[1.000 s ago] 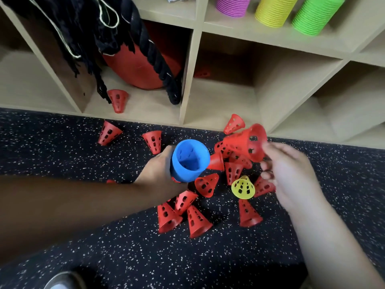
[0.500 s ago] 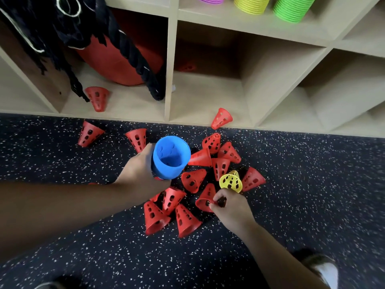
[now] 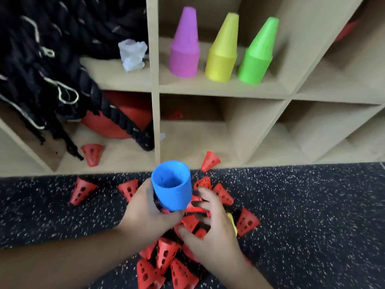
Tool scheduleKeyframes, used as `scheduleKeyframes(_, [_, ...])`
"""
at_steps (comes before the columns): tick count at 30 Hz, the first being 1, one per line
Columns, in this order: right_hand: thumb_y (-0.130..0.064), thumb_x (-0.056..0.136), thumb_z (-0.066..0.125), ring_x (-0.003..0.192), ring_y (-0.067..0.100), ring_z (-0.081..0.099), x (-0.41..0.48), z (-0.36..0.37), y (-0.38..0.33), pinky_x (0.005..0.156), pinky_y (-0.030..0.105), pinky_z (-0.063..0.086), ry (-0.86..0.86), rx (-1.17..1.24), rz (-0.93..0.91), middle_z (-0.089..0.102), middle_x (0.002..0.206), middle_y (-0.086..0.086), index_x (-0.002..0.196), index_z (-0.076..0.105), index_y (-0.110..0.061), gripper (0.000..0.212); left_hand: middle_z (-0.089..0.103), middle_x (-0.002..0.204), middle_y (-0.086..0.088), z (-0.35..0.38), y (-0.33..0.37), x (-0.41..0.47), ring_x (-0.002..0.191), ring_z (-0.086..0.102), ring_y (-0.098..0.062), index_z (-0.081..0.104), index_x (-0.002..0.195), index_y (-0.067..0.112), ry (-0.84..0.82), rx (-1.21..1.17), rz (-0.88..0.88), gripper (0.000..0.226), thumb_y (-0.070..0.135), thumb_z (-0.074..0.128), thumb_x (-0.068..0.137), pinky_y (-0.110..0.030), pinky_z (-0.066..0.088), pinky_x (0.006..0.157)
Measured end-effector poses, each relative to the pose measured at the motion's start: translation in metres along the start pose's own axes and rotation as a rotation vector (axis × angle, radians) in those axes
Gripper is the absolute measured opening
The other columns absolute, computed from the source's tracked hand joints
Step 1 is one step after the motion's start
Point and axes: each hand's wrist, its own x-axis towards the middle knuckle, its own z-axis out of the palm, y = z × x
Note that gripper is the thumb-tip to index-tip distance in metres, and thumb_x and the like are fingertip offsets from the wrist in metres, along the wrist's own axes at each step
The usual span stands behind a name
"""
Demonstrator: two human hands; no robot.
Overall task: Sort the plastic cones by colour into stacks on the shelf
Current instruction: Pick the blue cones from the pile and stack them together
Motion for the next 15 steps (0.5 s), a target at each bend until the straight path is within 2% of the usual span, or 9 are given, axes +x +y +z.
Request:
scheduleKeyframes(3, [-0.016,0.073,0.082,0.117,0.005,0.061,0.009,-0.001,-0.005,0.091,0.035,0.057,0.148,0.233,-0.001,0.058,0.128,-0.025,0.13,0.048,-0.041,0.071,0.071,0.087,0.009,0.001,0.024,0.007,0.08,0.07,-0.007,0.062,0.095,0.028,-0.039,-0.047,0.068,0.041,0.025,0.088,0.064,-0.029,0.058,0.071])
scheduleKeyframes(5, [-0.002,0.077,0.078,0.112,0.01,0.065,0.015,-0.007,-0.01,0.084,0.036,0.059,0.229,0.318,-0.02,0.064,0.124,-0.017,0.124,0.055,-0.041,0.065,0.071,0.092,0.004,0.0,0.042,0.013,0.086,0.07,-0.01,0.064,0.1,0.027,-0.098,-0.077,0.103,0.043,0.031,0.087,0.063,-0.035,0.059,0.077])
scheduleKeyframes(6, [0.0,0.078,0.077,0.111,0.012,0.066,0.018,-0.011,-0.012,0.082,0.034,0.059,0.257,0.332,-0.033,0.065,0.123,-0.013,0.121,0.056,-0.043,0.064,0.071,0.096,0.003,-0.001,0.052,0.016,0.089,0.07,-0.008,0.065,0.102,0.029,-0.13,-0.101,0.113,0.046,0.033,0.089,0.063,-0.032,0.058,0.08])
scheduleKeyframes(8, [-0.004,0.08,0.078,0.114,0.012,0.064,0.024,-0.02,-0.017,0.084,0.029,0.056,0.306,0.356,-0.077,0.066,0.123,-0.011,0.118,0.057,-0.046,0.06,0.072,0.094,0.006,-0.007,0.076,0.018,0.088,0.068,0.002,0.064,0.099,0.035,-0.179,-0.162,0.14,0.041,0.029,0.091,0.069,-0.012,0.052,0.076])
scheduleKeyframes(10, [-0.013,0.081,0.079,0.12,0.014,0.061,0.03,-0.028,-0.022,0.094,0.031,0.051,0.353,0.345,-0.129,0.065,0.126,-0.009,0.124,0.056,-0.038,0.054,0.072,0.094,0.015,-0.012,0.099,0.021,0.085,0.067,0.006,0.064,0.098,0.032,-0.19,-0.258,0.137,0.039,0.042,0.087,0.069,-0.007,0.047,0.071])
scheduleKeyframes(12, [-0.012,0.084,0.076,0.124,0.019,0.059,0.036,-0.036,-0.028,0.098,0.034,0.05,0.374,0.336,-0.172,0.063,0.13,-0.005,0.13,0.055,-0.031,0.054,0.074,0.094,0.016,-0.012,0.115,0.027,0.087,0.069,0.001,0.066,0.103,0.031,-0.175,-0.406,0.068,0.054,0.065,0.082,0.065,-0.018,0.051,0.076])
scheduleKeyframes(13, [-0.015,0.085,0.074,0.124,0.02,0.059,0.039,-0.04,-0.032,0.095,0.033,0.052,0.373,0.335,-0.186,0.061,0.132,-0.004,0.131,0.054,-0.033,0.054,0.075,0.096,0.015,-0.012,0.12,0.032,0.09,0.071,-0.003,0.066,0.106,0.032,-0.164,-0.477,0.014,0.057,0.07,0.079,0.065,-0.026,0.053,0.078])
scheduleKeyframes(15, [-0.026,0.084,0.071,0.12,0.019,0.06,0.043,-0.051,-0.042,0.083,0.026,0.055,0.375,0.313,-0.197,0.059,0.132,-0.006,0.13,0.052,-0.044,0.053,0.075,0.1,0.014,-0.012,0.13,0.043,0.094,0.073,-0.01,0.064,0.111,0.035,-0.137,-0.552,-0.073,0.056,0.069,0.071,0.067,-0.036,0.058,0.083])
